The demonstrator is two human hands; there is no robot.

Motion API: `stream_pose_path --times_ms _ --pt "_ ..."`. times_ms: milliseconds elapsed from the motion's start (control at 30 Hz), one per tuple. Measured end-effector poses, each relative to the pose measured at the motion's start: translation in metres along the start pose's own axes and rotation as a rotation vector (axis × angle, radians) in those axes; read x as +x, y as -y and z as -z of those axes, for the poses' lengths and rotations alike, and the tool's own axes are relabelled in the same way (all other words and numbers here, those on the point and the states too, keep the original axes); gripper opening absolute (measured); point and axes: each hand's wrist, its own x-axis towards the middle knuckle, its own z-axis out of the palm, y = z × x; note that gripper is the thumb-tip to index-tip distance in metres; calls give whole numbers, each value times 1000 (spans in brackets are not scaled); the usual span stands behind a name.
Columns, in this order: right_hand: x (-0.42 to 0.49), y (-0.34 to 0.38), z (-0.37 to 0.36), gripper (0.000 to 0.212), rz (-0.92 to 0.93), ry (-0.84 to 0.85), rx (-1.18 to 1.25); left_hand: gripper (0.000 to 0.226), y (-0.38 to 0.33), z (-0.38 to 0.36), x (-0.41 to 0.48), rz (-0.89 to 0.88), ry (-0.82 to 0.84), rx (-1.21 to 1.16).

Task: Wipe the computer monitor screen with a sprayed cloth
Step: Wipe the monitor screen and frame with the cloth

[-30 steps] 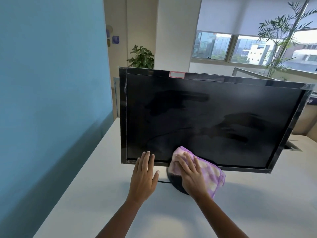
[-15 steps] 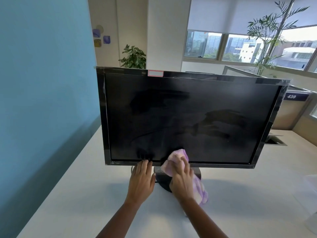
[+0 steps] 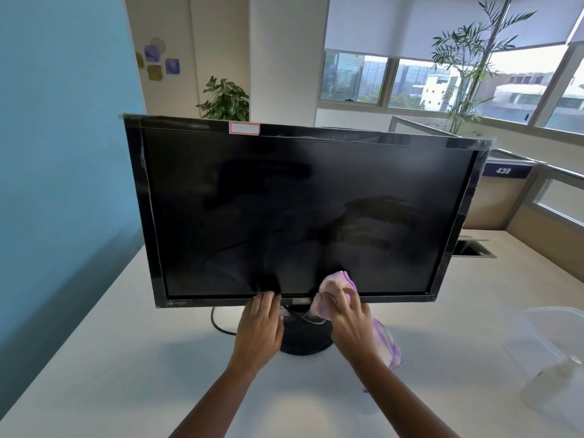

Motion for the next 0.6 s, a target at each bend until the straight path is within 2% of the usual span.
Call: stream_pose_path --times_ms 200,400,467,600 --pt "-12 -57 4 56 -106 28 -28 44 -26 -7 12 -59 10 8" --pt "-21 -105 6 57 -285 177 21 44 -54 -17 22 -103 0 57" --pt "-25 -121 3 56 -354 182 64 35 -62 -20 24 -123 -15 82" --pt "-31 -138 -1 59 -450 144 160 40 -73 -25 28 -90 5 116"
